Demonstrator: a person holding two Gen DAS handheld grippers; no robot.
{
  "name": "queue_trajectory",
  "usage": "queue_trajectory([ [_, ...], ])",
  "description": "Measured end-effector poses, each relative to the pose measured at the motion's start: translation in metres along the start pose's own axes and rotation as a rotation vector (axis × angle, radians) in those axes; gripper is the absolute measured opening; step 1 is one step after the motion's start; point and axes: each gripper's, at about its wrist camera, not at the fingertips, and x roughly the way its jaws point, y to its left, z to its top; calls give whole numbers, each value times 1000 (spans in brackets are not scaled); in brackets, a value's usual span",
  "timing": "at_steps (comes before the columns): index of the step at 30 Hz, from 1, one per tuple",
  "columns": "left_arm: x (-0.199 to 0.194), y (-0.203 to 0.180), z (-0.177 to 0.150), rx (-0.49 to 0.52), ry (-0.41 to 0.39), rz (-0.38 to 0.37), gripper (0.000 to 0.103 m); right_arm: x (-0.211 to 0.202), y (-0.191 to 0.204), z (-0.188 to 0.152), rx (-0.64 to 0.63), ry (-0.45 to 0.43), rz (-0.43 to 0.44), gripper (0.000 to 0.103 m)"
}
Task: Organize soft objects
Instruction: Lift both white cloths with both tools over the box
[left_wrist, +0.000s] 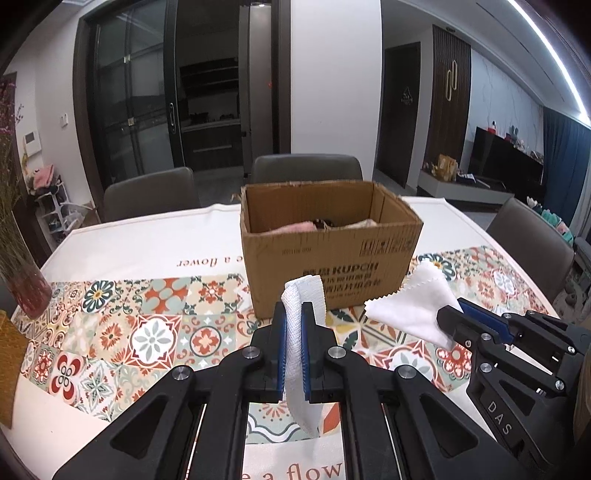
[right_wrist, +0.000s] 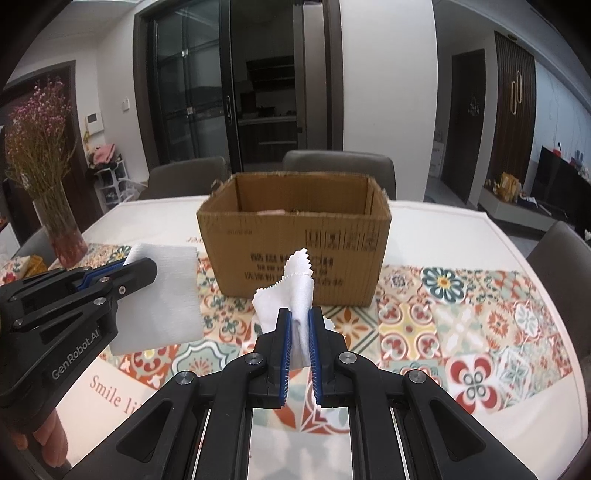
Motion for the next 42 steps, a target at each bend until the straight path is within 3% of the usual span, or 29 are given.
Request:
queue_trajectory([
  [21, -25, -4, 52, 19, -164, 34, 9, -21, -4, 57, -30, -168, -14, 11],
  [42, -9, 0, 104, 30, -274, 25, 9, -6, -8, 106, -43, -281, -47, 11],
])
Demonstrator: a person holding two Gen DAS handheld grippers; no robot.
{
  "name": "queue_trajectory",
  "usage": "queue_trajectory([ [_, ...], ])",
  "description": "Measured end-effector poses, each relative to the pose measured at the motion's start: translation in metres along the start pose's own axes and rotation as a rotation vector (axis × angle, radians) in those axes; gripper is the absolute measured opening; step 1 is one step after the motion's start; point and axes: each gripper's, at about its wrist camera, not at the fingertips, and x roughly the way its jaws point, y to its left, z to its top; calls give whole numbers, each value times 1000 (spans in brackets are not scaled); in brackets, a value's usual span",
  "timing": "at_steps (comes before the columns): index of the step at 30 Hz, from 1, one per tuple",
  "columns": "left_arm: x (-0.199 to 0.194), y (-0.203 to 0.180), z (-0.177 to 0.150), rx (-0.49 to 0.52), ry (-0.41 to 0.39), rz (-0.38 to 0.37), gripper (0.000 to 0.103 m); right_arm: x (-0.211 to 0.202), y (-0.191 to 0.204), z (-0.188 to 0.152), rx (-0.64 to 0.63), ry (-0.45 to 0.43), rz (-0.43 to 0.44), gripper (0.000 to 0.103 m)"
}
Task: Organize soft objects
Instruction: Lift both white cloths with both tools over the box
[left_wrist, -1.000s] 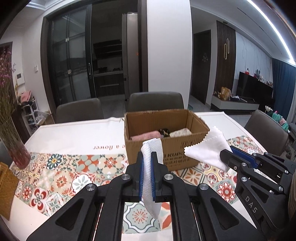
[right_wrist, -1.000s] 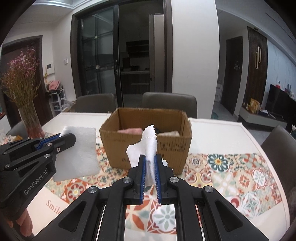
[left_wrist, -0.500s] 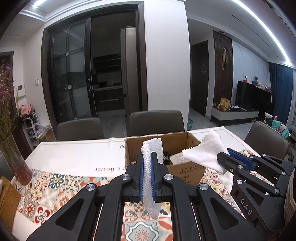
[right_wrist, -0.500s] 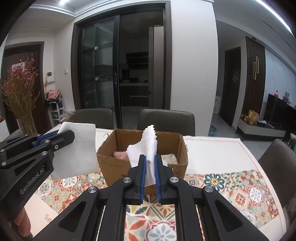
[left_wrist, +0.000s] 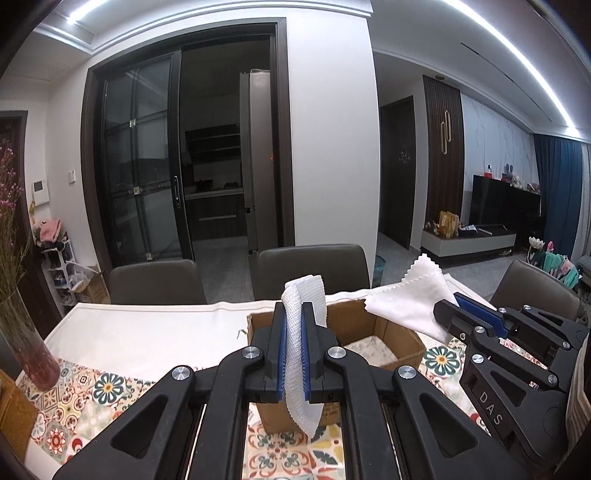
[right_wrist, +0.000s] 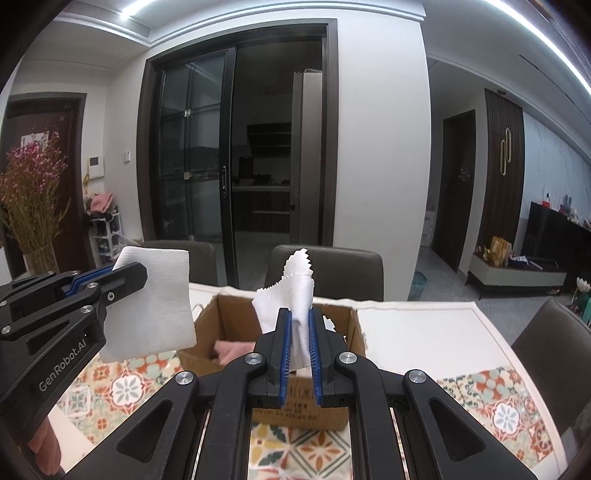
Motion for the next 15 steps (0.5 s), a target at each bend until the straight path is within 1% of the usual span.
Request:
queue_trajectory([
  [6, 19, 1, 8, 3, -6, 0, 9, 16, 0, 7, -11, -20, -17, 11],
  [15, 59, 2, 8, -10, 38, -9, 9, 52, -3, 5, -25, 12, -31, 11],
])
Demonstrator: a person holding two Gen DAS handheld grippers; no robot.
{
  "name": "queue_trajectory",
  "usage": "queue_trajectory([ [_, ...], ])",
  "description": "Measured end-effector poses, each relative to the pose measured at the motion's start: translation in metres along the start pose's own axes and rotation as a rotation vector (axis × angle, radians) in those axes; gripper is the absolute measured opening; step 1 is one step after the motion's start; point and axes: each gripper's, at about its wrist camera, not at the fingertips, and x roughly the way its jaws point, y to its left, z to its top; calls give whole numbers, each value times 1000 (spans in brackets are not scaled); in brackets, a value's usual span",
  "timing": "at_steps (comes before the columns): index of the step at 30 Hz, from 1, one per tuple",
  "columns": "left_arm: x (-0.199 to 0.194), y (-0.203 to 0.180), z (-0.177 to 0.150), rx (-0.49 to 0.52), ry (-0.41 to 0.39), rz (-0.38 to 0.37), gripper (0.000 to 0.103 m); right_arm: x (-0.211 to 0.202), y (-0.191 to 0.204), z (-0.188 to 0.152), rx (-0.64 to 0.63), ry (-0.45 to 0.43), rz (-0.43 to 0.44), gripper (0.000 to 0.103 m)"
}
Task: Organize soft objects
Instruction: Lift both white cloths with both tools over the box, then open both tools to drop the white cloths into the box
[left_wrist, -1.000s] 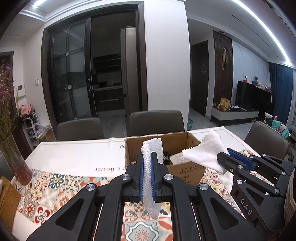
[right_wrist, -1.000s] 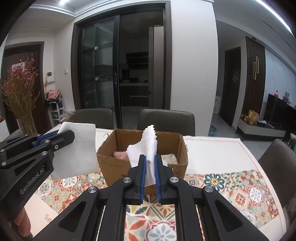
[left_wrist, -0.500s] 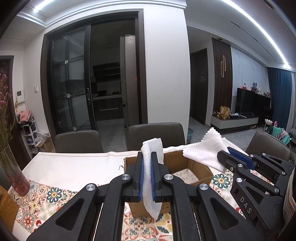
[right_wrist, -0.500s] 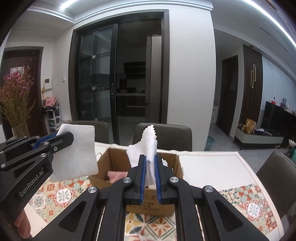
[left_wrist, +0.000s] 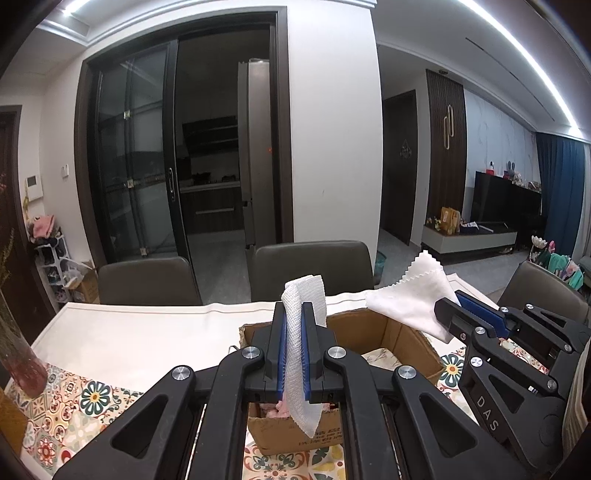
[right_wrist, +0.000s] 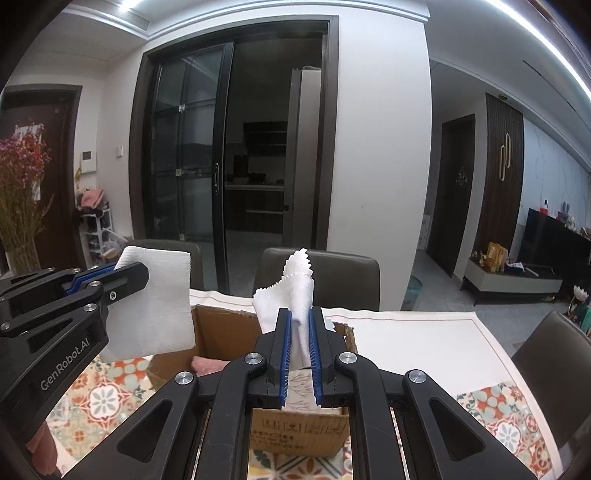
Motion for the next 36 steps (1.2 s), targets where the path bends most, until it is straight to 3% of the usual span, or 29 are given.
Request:
queue_trajectory([
  [11, 50, -1, -7, -14, 86, -9, 9, 45, -4, -10, -10, 75, -6, 11],
  [22, 97, -4, -26, -29, 228, -51, 10, 78, -2, -24, -20, 166, 17, 11],
  [24, 100, -5, -30, -27, 243, -48, 14, 81, -3, -27, -16, 178, 27, 12],
  [26, 102, -5, -32, -27, 255, -45, 31, 85, -4, -27, -11, 196, 41, 14],
  [30, 98, -5, -33, -33, 248, -29, 39, 92, -10, -29, 16, 224, 55, 41],
  [36, 76, 0, -35, -36, 223, 16, 50, 82, -16, -30, 38, 229, 28, 41],
])
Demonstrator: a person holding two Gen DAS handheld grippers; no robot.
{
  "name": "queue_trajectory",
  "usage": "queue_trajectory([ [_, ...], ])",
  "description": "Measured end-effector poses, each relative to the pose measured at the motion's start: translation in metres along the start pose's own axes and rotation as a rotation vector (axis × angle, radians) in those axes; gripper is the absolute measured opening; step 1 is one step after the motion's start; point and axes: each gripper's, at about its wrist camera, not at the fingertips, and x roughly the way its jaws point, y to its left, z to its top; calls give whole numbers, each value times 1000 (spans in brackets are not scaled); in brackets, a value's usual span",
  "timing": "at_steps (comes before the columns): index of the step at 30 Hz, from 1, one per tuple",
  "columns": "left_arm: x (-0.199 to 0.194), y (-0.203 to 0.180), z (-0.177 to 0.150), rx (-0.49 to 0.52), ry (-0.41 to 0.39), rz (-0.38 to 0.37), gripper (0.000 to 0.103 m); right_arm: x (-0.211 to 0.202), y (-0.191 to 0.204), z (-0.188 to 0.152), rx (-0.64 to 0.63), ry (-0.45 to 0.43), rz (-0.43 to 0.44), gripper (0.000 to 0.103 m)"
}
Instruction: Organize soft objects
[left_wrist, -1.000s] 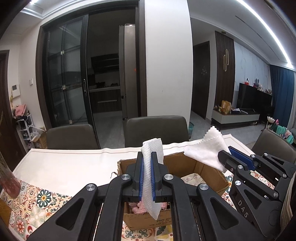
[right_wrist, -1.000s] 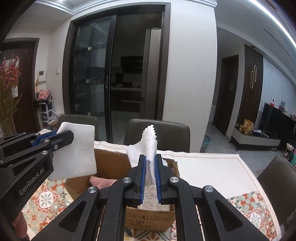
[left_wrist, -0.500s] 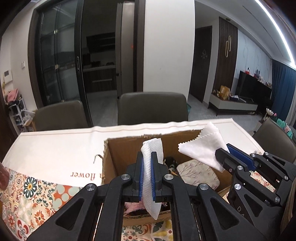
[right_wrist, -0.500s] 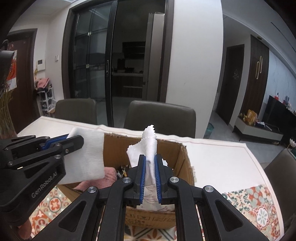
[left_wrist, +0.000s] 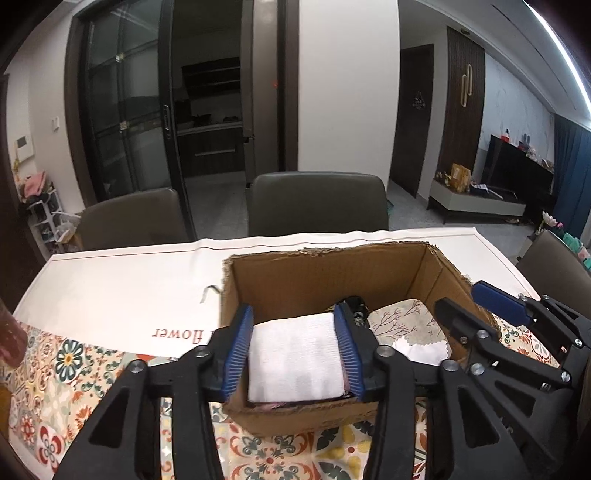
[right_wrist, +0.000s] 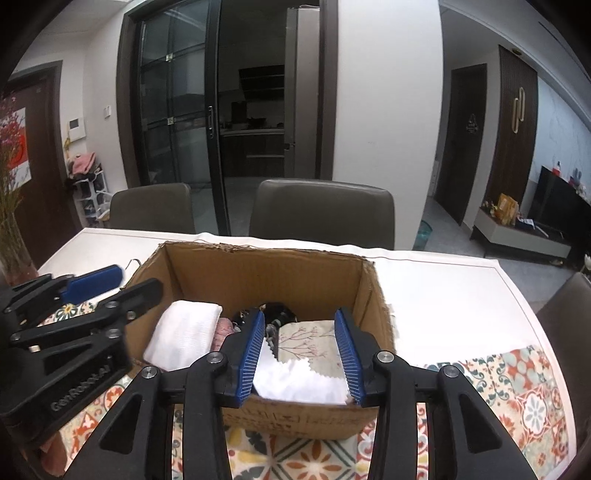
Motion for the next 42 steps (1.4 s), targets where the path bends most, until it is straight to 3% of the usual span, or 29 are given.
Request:
queue_trajectory([
  [5, -26, 4, -5, 23, -31, 38, 58, -23, -3, -4, 43, -7, -8, 47],
  [23, -140, 17, -21, 68, -162, 115, 73, -133, 13, -13, 111, -91, -39, 48],
  [28, -169, 15, -33, 55, -179, 134, 84, -160, 11, -21, 121, -113, -54, 54],
  [32, -190, 13, -45, 40, -184, 148, 86, -181, 10, -28, 112, -131, -59, 54],
  [42, -244, -2, -81, -17, -182, 157, 95, -232, 9, -52, 74, -157, -77, 69],
])
